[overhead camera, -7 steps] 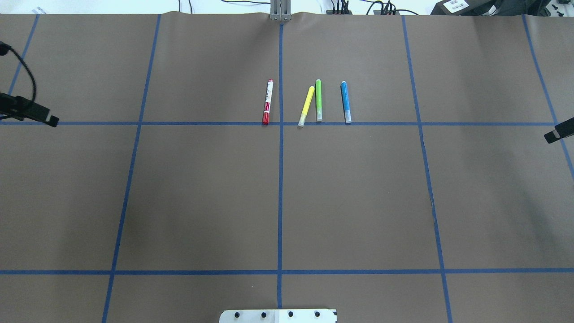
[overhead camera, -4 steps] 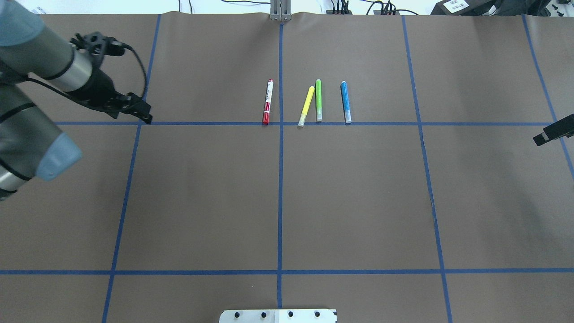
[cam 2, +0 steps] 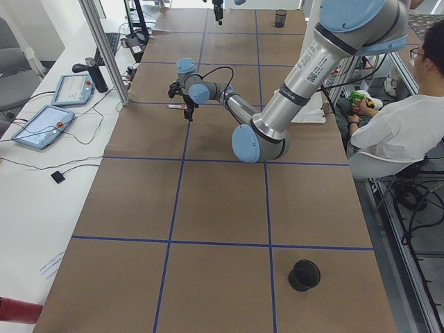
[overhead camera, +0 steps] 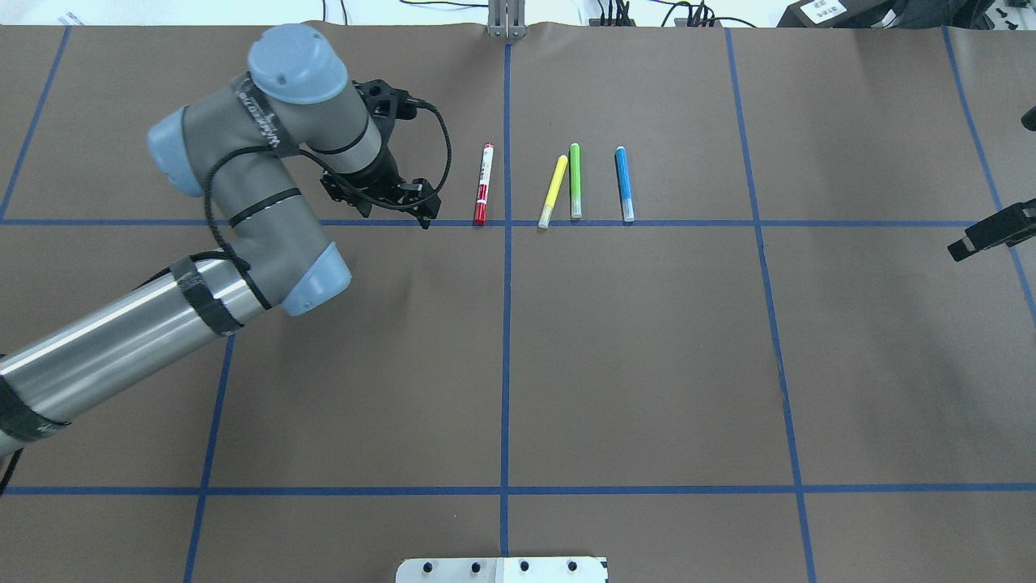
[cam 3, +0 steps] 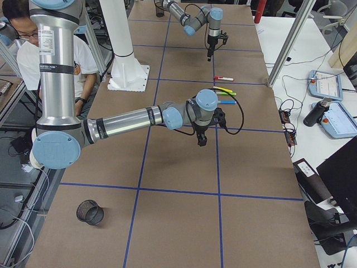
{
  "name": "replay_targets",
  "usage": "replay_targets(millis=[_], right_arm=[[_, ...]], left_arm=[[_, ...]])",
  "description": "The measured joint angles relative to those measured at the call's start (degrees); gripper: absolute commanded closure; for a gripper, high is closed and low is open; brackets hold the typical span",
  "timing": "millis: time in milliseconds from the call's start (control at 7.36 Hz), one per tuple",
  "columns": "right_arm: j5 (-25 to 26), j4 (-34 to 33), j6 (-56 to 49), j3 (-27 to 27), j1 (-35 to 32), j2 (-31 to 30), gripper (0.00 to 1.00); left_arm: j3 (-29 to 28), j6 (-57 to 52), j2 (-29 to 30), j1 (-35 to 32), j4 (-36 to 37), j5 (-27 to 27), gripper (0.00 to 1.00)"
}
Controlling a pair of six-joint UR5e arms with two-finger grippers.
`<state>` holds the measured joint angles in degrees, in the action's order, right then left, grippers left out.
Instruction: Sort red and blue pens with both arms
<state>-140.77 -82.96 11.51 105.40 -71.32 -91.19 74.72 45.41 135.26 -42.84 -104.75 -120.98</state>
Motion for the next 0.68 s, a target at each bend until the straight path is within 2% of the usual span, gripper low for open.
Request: replay_targets(millis=[136, 408, 680], right_arm=[[0.1, 0.0, 0.4, 0.0, 0.4, 0.1, 0.00], [0.3, 0.1, 0.9, 0.1, 1.2, 0.2, 0.00], [0.5, 0.1, 1.0, 0.1, 1.8, 0.3, 0.00]], left_arm=[[-3.9, 0.2, 3.1, 1.0, -1.4, 2.1, 0.11], [-10.2, 0.4, 7.6, 1.6, -4.3, 3.6, 0.13], [-15.8, 1.9, 11.0, 2.4, -8.1, 5.8, 0.20]])
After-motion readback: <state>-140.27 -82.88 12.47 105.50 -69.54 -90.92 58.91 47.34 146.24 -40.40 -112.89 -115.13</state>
